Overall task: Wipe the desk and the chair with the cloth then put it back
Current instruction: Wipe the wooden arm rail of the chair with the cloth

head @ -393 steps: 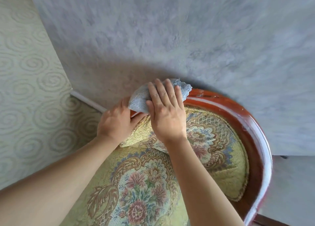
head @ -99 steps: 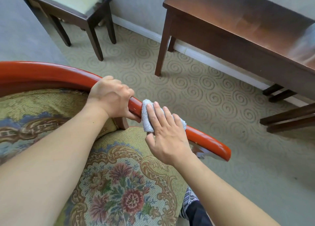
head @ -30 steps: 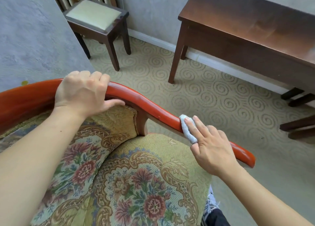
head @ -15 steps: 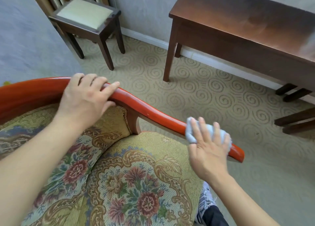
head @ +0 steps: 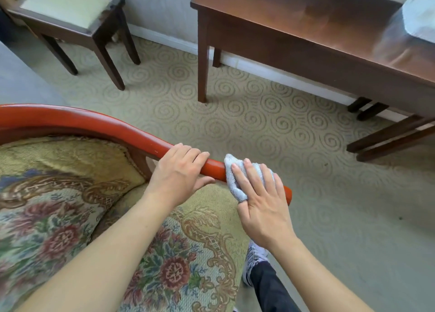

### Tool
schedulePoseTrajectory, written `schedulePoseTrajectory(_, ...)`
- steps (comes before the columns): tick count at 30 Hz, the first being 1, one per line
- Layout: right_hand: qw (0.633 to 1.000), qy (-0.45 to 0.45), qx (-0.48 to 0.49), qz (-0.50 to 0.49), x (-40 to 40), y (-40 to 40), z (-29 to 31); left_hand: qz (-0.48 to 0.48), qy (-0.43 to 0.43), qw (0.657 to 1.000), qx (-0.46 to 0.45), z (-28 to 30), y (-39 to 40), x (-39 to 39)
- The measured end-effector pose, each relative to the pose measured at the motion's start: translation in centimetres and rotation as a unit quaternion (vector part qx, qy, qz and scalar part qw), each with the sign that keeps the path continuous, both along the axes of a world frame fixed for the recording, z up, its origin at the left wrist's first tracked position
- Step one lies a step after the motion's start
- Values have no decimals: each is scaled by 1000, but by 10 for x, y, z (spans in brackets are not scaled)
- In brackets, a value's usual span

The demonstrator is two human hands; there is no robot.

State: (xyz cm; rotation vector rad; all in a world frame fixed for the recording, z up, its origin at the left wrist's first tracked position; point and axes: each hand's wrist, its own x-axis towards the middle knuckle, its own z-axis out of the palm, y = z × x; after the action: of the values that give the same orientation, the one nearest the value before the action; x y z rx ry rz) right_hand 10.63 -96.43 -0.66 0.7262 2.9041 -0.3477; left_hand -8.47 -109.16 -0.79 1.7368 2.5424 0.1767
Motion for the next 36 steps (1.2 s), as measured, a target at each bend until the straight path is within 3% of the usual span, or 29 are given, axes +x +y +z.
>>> schedulePoseTrajectory(5,984,37,-87,-153,31,15,-5,14,-4,1000,1,0,2,1)
schedulePoseTrajectory(9,976,34,-77,-201,7,5,-5,21,-3,1000,-2,-2,3,4)
schedulePoseTrajectory(13,995,0,-29,-98,-40,-12,0,21,7,1000,8,-2,4,5)
schedulePoseTrajectory(17,997,12,-58,-45,-73,-21,2,30,-1,999,38,0,5,8)
schedulePoseTrajectory(21,997,75,-3,25,-38,-2,-1,40,-17,998,37,-4,4,11)
schedulePoseTrajectory(25,997,79,-5,4,17,19,-12,56,-27,998,-6,0,8,16)
schedulePoseTrajectory(29,997,39,-58,-17,51,33,-7,94,-7,990,-107,10,13,29)
schedulePoseTrajectory(32,988,65,-134,-52,54,39,11,141,-66,978,-139,23,16,48)
schedulePoseTrajectory(36,913,110,-302,-251,38,49,69,169,-182,962,-112,56,14,74)
